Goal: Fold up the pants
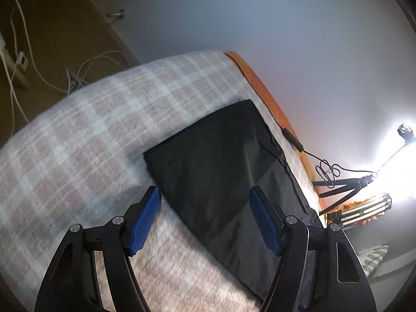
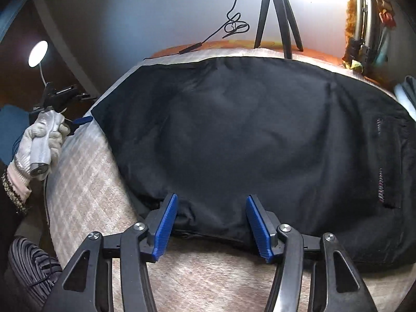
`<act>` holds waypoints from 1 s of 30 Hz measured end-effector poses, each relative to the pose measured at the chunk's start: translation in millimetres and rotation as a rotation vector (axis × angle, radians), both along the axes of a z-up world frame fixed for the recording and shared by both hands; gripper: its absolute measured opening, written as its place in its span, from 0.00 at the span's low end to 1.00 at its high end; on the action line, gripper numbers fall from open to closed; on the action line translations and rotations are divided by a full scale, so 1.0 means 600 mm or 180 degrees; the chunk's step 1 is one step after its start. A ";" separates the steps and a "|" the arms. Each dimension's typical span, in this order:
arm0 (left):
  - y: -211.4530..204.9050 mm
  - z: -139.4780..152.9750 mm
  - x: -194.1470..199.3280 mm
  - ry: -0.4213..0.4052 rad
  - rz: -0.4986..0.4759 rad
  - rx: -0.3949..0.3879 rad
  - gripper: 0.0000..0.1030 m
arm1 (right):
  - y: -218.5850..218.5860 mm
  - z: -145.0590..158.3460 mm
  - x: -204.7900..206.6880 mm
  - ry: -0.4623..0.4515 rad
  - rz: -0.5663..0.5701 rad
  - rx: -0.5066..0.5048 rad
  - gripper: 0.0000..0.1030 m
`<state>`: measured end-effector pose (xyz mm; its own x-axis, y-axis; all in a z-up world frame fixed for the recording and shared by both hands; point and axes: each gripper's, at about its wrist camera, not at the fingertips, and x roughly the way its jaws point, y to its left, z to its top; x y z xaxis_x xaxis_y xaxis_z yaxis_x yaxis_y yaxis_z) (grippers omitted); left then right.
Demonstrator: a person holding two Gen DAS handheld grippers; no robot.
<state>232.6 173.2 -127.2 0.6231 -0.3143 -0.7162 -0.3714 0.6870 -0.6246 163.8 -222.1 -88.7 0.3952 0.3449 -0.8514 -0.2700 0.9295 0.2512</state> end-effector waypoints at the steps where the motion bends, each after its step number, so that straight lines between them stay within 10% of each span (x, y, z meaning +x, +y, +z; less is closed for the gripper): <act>1: 0.000 -0.001 0.004 -0.0006 0.0021 0.0018 0.68 | -0.001 0.001 0.001 0.0004 -0.0019 0.0027 0.56; 8: -0.020 0.003 0.031 -0.0058 0.0056 0.0307 0.62 | -0.013 -0.006 0.008 0.0064 -0.0155 0.0093 0.56; 11: -0.024 -0.007 0.040 0.0031 0.0011 0.0362 0.10 | -0.016 -0.005 0.008 0.0044 -0.0169 0.0062 0.56; 20: -0.097 0.060 0.036 -0.0379 -0.0369 0.1098 0.07 | -0.042 0.006 0.012 -0.0020 -0.0288 0.0097 0.56; 30: -0.302 0.075 -0.004 -0.0703 -0.1618 0.1715 0.06 | -0.074 0.014 0.043 -0.0009 -0.0508 0.0364 0.56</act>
<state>230.0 -8.2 -81.9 0.6417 -0.2434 -0.7273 0.1654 0.9699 -0.1787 189.8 -266.3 -80.0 0.4550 0.3723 -0.8090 -0.1225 0.9260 0.3572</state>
